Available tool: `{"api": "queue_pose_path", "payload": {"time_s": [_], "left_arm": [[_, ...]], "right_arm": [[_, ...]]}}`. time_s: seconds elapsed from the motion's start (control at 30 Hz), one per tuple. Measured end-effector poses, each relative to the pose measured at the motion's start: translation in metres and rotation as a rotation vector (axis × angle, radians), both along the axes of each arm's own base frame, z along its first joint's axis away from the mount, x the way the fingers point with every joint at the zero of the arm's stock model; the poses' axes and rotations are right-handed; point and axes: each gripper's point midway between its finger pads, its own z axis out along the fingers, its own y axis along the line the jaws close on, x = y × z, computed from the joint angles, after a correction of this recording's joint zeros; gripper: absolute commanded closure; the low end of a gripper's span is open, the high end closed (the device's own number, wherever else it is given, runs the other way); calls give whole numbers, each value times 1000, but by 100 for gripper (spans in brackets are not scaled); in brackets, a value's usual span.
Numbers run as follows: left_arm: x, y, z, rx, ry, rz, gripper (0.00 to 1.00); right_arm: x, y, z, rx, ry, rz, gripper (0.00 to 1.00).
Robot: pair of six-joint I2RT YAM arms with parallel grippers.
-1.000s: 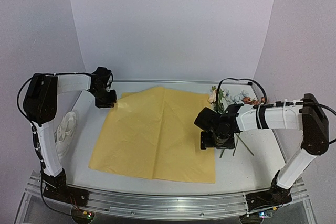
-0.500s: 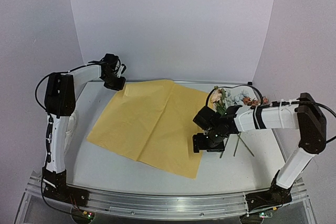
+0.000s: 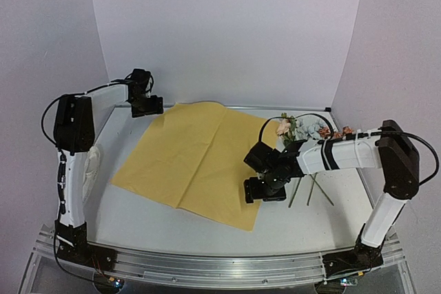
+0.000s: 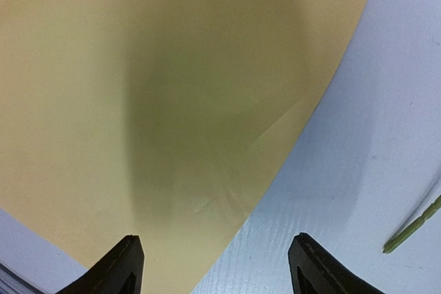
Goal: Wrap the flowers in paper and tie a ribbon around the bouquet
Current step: Rotate the flattened wrapping paper at the center of the board.
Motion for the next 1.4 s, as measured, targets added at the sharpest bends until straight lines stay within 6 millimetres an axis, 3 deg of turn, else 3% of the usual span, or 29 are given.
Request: {"api": "queue_pose_path", "payload": {"time_s": [0.17, 0.3, 0.4, 0.53, 0.63, 0.73, 0.97, 1.13, 1.4], "left_arm": [[-62, 22, 26, -124, 35, 210, 3], [-105, 34, 41, -242, 29, 346, 3], [-153, 47, 28, -328, 73, 475, 4], [-216, 58, -4, -397, 158, 648, 5], [-256, 48, -16, -404, 190, 730, 6], [-285, 36, -14, -419, 190, 768, 8], [-312, 82, -24, -356, 123, 942, 28], [-318, 113, -43, -283, 129, 1009, 34], [-306, 127, -57, -266, 110, 960, 45]], "right_arm": [[24, -9, 12, 28, -14, -8, 15], [50, 0, 32, 94, -32, 8, 14], [70, 9, 40, 150, -33, 12, 14], [80, 5, 32, 152, -15, 13, 13], [82, 4, 23, 141, 5, 20, 13], [84, 7, 18, 145, 24, 25, 13], [82, 11, 15, 160, 44, 33, 15], [82, 11, 15, 160, 43, 34, 15], [76, 6, 9, 151, 51, 39, 15]]}}
